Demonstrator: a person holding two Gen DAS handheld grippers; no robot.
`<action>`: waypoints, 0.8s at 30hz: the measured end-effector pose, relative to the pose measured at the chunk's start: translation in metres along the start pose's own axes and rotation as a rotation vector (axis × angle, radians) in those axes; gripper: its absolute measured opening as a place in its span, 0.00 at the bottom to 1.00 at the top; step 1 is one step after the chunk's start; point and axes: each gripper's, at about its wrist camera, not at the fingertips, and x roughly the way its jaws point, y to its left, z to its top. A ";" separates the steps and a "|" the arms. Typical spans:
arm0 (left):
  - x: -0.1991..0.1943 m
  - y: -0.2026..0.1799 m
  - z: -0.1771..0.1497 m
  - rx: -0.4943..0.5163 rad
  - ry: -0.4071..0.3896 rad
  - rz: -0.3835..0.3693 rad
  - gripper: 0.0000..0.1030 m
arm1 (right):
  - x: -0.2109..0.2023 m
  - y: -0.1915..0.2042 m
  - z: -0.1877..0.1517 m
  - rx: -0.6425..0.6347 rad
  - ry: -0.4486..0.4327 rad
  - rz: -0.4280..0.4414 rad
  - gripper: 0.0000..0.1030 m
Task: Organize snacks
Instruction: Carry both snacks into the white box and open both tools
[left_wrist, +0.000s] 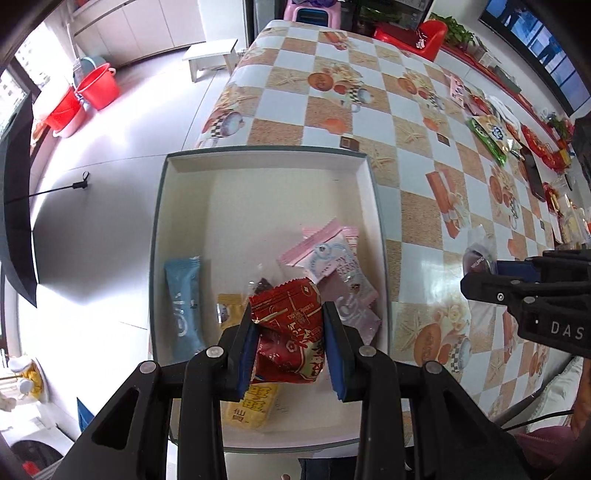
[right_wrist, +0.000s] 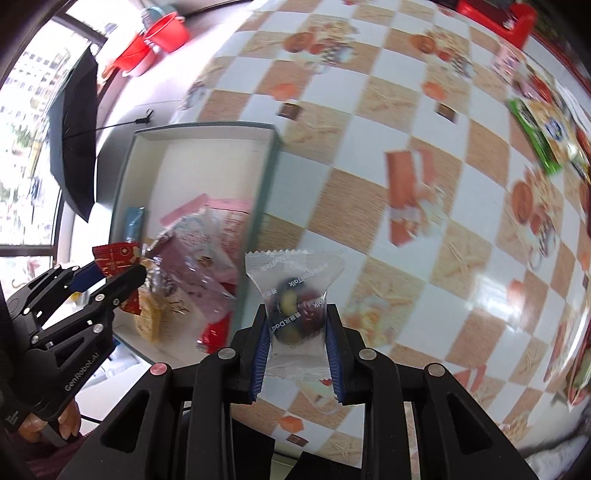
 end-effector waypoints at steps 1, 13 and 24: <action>0.000 0.006 -0.001 -0.007 0.000 0.005 0.35 | 0.001 0.008 0.003 -0.017 0.001 0.004 0.29; 0.006 0.035 -0.012 -0.044 0.007 0.024 0.35 | 0.018 0.079 0.032 -0.194 0.029 -0.013 0.29; 0.012 0.033 -0.005 -0.033 0.002 0.013 0.35 | 0.018 0.092 0.044 -0.205 0.024 -0.030 0.29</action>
